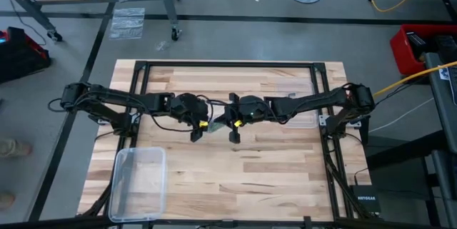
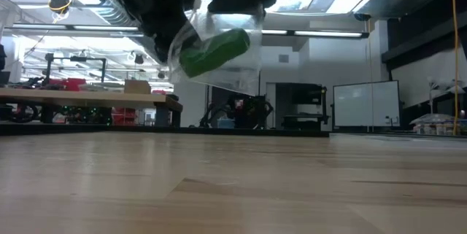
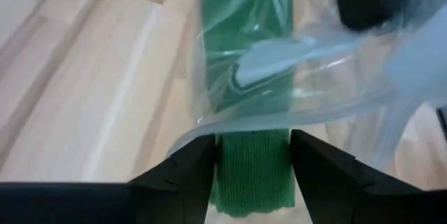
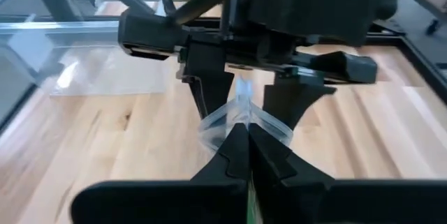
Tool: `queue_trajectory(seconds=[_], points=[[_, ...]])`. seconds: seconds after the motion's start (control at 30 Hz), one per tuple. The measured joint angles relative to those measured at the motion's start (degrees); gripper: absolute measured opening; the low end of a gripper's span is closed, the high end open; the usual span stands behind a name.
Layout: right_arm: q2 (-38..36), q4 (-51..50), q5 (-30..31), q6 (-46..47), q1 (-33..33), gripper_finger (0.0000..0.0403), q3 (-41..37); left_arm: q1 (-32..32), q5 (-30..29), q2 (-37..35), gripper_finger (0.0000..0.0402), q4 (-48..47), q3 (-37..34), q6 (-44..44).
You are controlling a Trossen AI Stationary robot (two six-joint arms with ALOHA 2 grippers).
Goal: Roll bandage
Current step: Put the bandage into the zip bag
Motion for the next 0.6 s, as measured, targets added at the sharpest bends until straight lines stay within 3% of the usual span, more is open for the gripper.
queue_trajectory(seconds=[0.27, 0.6], points=[[-0.4, -2.4, 2.7, 0.3, 0.0, 0.0001, 0.0, 2.5, 0.0, 0.0, 0.0175, 4.7, 0.0, 1.8], [-4.5, -9.8, 10.3, 0.4, 0.0, 0.0000, 0.0, 5.5, -0.5, 0.0, 0.0172, 8.5, 0.0, 5.8]])
